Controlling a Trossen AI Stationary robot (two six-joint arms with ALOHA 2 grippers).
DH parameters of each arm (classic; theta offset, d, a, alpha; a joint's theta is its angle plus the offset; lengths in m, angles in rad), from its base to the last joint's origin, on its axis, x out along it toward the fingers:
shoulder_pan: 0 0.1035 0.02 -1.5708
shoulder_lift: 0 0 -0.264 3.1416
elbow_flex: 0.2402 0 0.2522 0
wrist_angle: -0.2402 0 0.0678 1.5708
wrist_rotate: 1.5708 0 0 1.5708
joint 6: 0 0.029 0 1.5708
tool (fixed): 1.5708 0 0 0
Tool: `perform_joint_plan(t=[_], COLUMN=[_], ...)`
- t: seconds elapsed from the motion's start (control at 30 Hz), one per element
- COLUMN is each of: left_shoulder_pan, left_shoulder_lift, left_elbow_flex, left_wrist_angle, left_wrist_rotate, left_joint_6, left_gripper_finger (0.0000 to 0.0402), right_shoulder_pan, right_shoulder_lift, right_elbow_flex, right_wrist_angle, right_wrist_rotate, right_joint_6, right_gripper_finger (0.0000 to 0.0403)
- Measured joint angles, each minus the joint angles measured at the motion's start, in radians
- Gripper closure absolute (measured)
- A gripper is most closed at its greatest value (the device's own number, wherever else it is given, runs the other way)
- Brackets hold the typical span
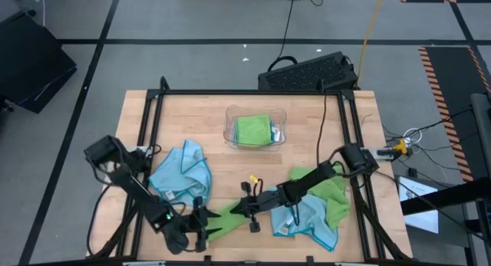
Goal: Fold microfiber towels
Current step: Stack the folded left green microfiber cloth on top of the other green microfiber cloth in the transparent bin
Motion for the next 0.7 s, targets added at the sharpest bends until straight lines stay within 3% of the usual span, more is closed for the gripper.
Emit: perform_joint_plan(t=[0.17,0.33,0.57,0.7], left_shoulder_pan=[0.006,0.007,0.034,0.072], left_shoulder_lift=[0.102,0.120,0.059,-0.026], left_elbow_flex=[0.000,0.007,0.001,-0.002], left_wrist_angle=[-0.059,-0.148,-0.202,-0.218], left_wrist_rotate=[0.140,0.156,0.191,0.288], left_joint_6=[-0.162,-0.228,0.056,0.200], left_gripper_finger=[0.0190,0.0190,0.0190,0.0190], right_shoulder_pan=[-0.013,0.017,0.090,0.107], right_shoulder_lift=[0.024,0.030,0.027,0.022], right_elbow_flex=[0.000,-0.001,0.001,0.000], right_wrist_angle=[-0.052,-0.100,-0.160,-0.163], right_wrist_rotate=[0.003,0.031,0.146,0.185], right_joint_6=[0.081,0.202,0.372,0.406], right_gripper_finger=[0.0402,0.0402,0.0403,0.0403])
